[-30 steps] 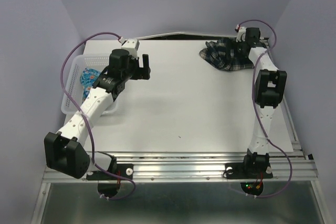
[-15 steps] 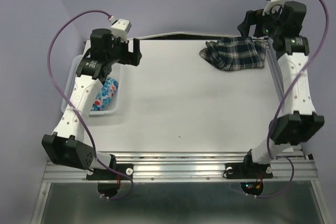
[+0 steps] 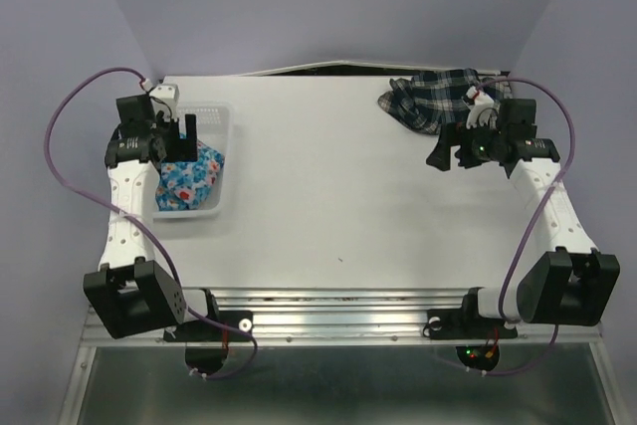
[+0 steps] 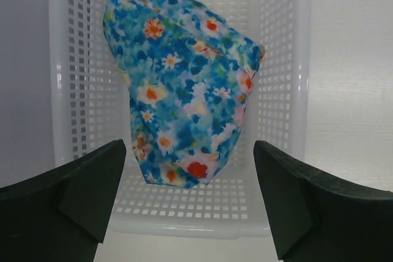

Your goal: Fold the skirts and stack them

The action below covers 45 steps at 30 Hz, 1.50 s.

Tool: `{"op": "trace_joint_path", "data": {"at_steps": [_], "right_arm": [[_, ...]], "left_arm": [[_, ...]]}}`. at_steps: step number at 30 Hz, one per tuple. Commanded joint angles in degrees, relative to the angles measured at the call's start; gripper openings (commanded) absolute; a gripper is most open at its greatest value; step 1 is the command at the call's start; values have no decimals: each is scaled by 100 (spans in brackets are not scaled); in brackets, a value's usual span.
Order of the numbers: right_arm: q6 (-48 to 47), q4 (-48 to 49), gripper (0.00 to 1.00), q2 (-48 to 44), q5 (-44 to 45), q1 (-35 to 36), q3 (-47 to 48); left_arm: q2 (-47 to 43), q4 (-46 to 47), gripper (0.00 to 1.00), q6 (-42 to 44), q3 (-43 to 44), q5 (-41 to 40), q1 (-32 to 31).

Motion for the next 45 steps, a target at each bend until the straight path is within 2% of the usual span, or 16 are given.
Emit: {"op": "trace_joint_path", "data": {"at_steps": [1,9,15,19,20,22,23,24,25,27,28,34,37,39,42,45], "right_arm": [[143,205,100,-177,-316,12,75],[153,223,100,-88,-405,12,189],[100,197,100,-62,-360,12,163],[74,171,100,17,-378,12,180],[65,170,100,26,-369,12,215],[65,162,100,34,-360,12,250],[65,136,100,43,-360,12,294],[56,127,100,52,-378,12,321],[82,100,100,70,-387,12,330],[100,118,100,87,-422,12,347],[135,118,100,96,-439,12,356],[267,170,100,193,-562,12,461],[381,267,100,219,-510,12,523],[425,293,100,237,-405,12,567],[495,294,100,245,-378,12,655],[478,259,100,280,-343,12,716]], "left_arm": [[476,95,98,233,-274,-509,59],[1706,360,98,-399,-38,-598,147],[2243,535,98,-796,-98,88,279],[2472,896,79,-1006,-187,-122,314],[2455,992,66,-1111,-161,8,384],[2280,1150,53,-1200,-151,184,446],[1992,1307,41,-1218,-125,342,464],[1806,1387,33,-1226,-108,421,464],[1622,1571,19,-1183,-90,544,464],[1052,1730,4,-1148,68,677,455],[909,1766,0,-1026,199,695,438],[74,1793,0,-498,1438,1256,193],[-190,1836,0,-216,1869,1494,-404],[-392,1863,0,56,1940,1547,-1063],[-577,1898,0,328,1730,1521,-2141],[-569,1802,0,522,1221,1284,-2803]]}}
